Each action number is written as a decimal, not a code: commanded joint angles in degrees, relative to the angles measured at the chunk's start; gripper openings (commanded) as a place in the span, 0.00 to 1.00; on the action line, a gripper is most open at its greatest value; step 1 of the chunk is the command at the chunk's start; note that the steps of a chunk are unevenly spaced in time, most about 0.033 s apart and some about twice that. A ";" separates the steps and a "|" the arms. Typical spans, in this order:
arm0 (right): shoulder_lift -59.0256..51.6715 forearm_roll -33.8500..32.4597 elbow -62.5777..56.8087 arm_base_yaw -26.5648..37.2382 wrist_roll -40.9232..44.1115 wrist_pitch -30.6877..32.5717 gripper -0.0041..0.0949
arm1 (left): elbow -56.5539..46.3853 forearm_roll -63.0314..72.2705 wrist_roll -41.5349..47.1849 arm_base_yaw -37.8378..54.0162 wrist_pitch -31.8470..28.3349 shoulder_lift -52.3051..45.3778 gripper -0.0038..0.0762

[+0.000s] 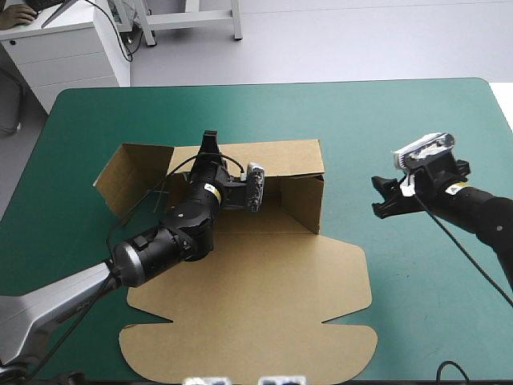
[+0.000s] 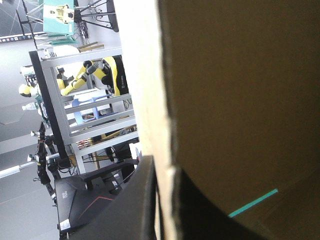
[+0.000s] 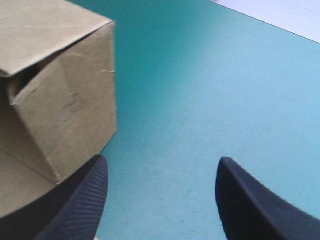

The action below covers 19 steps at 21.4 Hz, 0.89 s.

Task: Fold the box

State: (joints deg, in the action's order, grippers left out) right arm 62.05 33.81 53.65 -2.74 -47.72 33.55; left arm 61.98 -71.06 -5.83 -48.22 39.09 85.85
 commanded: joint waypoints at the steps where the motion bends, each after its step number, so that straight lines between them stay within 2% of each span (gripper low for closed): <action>1: -0.72 6.07 1.72 4.18 -0.62 -2.75 0.52 | 0.71 2.43 0.12 -0.63 -1.99 -0.95 0.05; 5: -0.08 8.19 1.72 4.09 -2.09 -1.83 0.41 | 0.71 2.43 0.12 -0.63 -1.99 -0.95 0.05; 13: 0.52 10.56 1.72 3.99 -3.24 -0.96 0.41 | 0.82 -2.59 0.46 -0.63 -1.72 -1.30 0.05; 19: 0.55 11.17 1.72 3.99 -3.73 0.12 0.42 | 6.68 -2.25 0.30 -0.63 -1.48 -3.96 0.05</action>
State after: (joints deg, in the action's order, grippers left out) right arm 63.57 42.47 53.65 1.07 -50.78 35.06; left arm 65.29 -71.25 -5.83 -48.33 38.55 84.97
